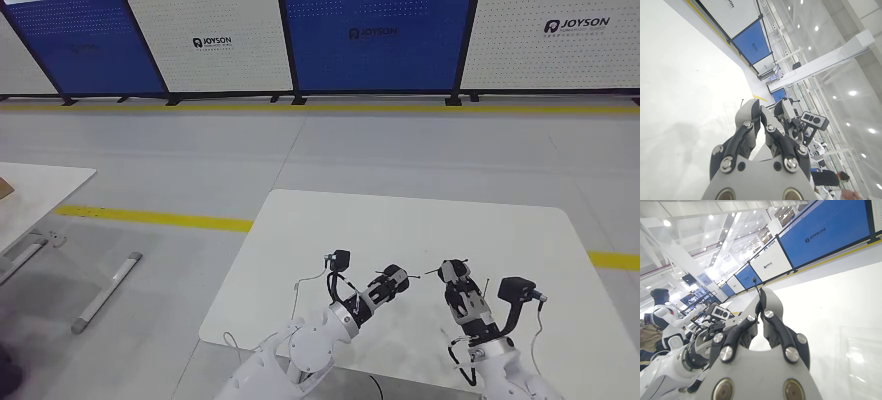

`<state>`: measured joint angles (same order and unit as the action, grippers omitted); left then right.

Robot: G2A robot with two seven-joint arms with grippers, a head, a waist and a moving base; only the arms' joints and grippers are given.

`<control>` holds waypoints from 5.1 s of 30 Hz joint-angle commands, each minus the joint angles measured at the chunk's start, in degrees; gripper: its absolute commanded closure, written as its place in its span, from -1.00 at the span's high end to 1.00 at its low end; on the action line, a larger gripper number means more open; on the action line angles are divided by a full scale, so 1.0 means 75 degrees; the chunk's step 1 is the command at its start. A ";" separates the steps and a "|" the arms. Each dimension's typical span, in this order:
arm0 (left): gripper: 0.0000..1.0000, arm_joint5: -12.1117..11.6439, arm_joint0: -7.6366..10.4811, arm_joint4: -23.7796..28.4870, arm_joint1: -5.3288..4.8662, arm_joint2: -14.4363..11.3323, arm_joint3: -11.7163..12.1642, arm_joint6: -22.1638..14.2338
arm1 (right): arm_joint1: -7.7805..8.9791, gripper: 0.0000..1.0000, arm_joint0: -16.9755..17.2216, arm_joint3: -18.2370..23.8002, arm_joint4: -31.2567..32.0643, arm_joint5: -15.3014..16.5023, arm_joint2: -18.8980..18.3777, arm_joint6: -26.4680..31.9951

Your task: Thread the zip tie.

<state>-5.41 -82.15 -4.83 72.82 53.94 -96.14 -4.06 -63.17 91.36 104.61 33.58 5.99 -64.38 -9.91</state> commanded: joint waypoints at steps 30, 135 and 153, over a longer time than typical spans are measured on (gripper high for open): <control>-1.00 0.0000 0.0000 0.0000 0.0000 0.0000 0.0000 0.0000 | -0.0229 -1.00 0.0111 -0.0001 -0.0001 0.0131 -0.0195 0.0360; -1.00 -0.0200 -0.0040 0.0001 0.0027 0.0021 -0.0035 0.0238 | -0.0835 -0.58 0.0192 -0.0156 0.0138 0.0068 -0.0317 0.0864; -1.00 -0.0099 0.0024 -0.0016 0.0061 -0.0035 0.0013 0.0199 | -0.0860 -1.00 0.0395 -0.0090 0.0228 0.0311 -0.0540 0.0832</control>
<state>-6.16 -82.00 -4.91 73.26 53.71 -96.08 -2.54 -69.61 94.24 103.93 35.28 8.19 -68.35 -3.60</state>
